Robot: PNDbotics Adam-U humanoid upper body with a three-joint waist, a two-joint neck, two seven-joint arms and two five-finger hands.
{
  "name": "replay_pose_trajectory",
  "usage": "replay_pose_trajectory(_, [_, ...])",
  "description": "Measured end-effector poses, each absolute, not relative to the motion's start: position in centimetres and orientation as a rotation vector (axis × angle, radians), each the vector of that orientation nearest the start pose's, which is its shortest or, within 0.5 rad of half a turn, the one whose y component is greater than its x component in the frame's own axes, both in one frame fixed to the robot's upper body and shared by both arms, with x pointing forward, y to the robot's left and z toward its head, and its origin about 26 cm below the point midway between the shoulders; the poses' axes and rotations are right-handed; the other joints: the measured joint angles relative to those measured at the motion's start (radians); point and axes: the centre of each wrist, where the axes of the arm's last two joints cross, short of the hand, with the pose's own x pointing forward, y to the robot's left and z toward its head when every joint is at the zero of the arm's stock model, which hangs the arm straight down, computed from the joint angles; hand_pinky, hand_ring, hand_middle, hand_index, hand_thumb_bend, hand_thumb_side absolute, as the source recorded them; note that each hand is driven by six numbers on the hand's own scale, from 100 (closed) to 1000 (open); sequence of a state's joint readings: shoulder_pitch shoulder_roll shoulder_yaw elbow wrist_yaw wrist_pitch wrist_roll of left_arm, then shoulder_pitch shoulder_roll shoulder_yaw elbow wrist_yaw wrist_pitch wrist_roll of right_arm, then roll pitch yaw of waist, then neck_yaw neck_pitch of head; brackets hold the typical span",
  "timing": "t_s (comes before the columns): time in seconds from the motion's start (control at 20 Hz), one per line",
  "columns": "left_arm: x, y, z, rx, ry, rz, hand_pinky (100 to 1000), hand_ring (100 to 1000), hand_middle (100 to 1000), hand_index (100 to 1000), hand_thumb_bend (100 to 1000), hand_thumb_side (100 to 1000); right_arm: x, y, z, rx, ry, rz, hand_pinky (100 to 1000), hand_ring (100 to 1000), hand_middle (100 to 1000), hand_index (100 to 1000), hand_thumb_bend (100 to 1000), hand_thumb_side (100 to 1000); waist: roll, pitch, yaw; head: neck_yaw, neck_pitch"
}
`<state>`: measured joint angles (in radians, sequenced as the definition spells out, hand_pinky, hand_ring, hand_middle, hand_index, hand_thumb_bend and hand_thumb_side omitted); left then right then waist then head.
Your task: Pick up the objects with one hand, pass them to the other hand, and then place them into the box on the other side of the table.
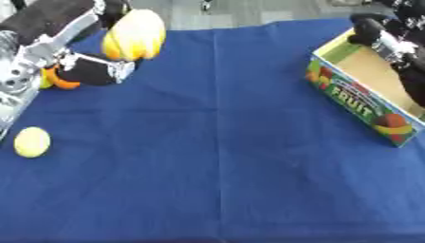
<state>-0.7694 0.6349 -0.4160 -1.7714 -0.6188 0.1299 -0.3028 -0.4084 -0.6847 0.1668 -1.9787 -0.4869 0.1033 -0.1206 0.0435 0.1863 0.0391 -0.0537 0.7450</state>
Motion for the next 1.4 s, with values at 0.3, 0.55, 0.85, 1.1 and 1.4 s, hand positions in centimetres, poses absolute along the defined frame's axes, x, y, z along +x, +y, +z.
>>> replay_pose_trajectory(0.3, [35.9, 18.7, 25.7, 0.847, -1.891, -1.573, 585, 516, 470, 527, 186, 100, 30.8, -24.6, 26.2, 0.07, -2.092, 0.792, 739, 828, 904, 965, 579, 203, -0.004, -0.006, -0.003, 0.0, 0.0])
replay_pose_trajectory(0.55, [36.0, 18.1, 25.3, 0.831, -1.927, -1.578, 584, 509, 464, 521, 168, 100, 30.8, -23.3, 27.8, 0.011, -2.069, 1.014, 738, 821, 893, 954, 619, 183, -0.01, -0.013, -0.006, 0.003, -0.001])
replay_pose_trajectory(0.85, [36.0, 17.5, 24.5, 0.816, -1.979, -1.56, 581, 505, 459, 518, 157, 100, 30.7, -21.6, 29.5, -0.024, -2.032, 1.18, 738, 809, 871, 929, 595, 174, -0.014, -0.014, -0.011, 0.007, -0.015])
replay_pose_trajectory(1.1, [36.0, 16.9, 23.5, 0.819, -2.018, -1.534, 578, 501, 453, 515, 141, 100, 30.5, -20.2, 30.8, -0.045, -2.029, 1.258, 740, 806, 862, 920, 581, 155, -0.017, -0.02, -0.014, 0.007, -0.017])
replay_pose_trajectory(1.4, [36.1, 16.7, 22.8, 0.812, -2.071, -1.501, 576, 494, 439, 509, 113, 100, 30.3, -18.7, 31.6, -0.035, -2.037, 1.316, 737, 799, 854, 913, 574, 143, -0.021, -0.023, -0.016, 0.004, -0.016])
